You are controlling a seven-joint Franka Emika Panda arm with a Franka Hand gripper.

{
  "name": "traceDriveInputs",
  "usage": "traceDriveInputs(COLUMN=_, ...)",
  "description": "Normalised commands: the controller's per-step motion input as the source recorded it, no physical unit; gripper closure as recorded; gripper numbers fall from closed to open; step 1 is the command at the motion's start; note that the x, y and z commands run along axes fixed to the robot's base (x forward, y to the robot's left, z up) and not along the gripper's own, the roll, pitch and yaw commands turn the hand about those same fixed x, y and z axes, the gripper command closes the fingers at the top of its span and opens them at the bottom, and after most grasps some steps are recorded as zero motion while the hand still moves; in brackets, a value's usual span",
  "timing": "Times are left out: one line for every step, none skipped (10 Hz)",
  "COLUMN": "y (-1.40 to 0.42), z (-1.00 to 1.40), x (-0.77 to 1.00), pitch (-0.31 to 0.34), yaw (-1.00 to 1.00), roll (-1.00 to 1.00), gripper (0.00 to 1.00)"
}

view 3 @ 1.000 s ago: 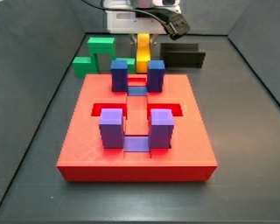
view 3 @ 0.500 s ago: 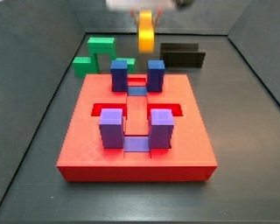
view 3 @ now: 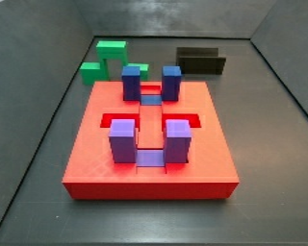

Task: Pick up the yellow object. Move up. Move to above the board. Insert the yellow object.
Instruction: Move to above the board.

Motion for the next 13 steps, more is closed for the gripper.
traceDriveInputs(y=-0.01, z=0.82, x=0.01, pitch=0.059, yaw=0.0, roll=0.02, gripper=1.0)
traceDriveInputs(y=0.0, z=0.3, x=0.04, pitch=0.061, yaw=0.0, roll=0.01, gripper=1.0)
traceDriveInputs(y=-1.4, z=0.21, x=-0.1, pitch=0.387, yaw=-0.06, roll=-0.12, gripper=1.0)
traceDriveInputs(y=-1.4, z=0.2, x=-0.11, pitch=0.376, yaw=-0.05, roll=-0.09, gripper=1.0)
traceDriveInputs(y=-1.4, z=0.21, x=-0.1, pitch=0.262, yaw=-0.03, roll=-0.04, gripper=1.0)
traceDriveInputs(y=-1.4, z=0.21, x=-0.1, pitch=0.188, yaw=0.0, roll=-0.05, gripper=1.0)
traceDriveInputs(y=-1.4, z=0.22, x=-0.09, pitch=0.146, yaw=0.01, roll=-0.03, gripper=1.0)
traceDriveInputs(y=-1.4, z=0.23, x=-0.09, pitch=0.092, yaw=0.01, roll=-0.02, gripper=1.0)
traceDriveInputs(y=-1.4, z=0.24, x=-0.08, pitch=0.081, yaw=0.01, roll=-0.02, gripper=1.0)
traceDriveInputs(y=-1.4, z=0.25, x=-0.06, pitch=0.08, yaw=0.01, roll=0.01, gripper=1.0)
traceDriveInputs(y=-1.4, z=0.26, x=-0.03, pitch=0.092, yaw=0.01, roll=0.0, gripper=1.0)
traceDriveInputs(y=-0.45, z=0.09, x=0.04, pitch=0.129, yaw=0.01, roll=0.01, gripper=1.0)
traceDriveInputs(y=-0.21, z=0.05, x=0.07, pitch=0.138, yaw=0.01, roll=0.01, gripper=1.0)
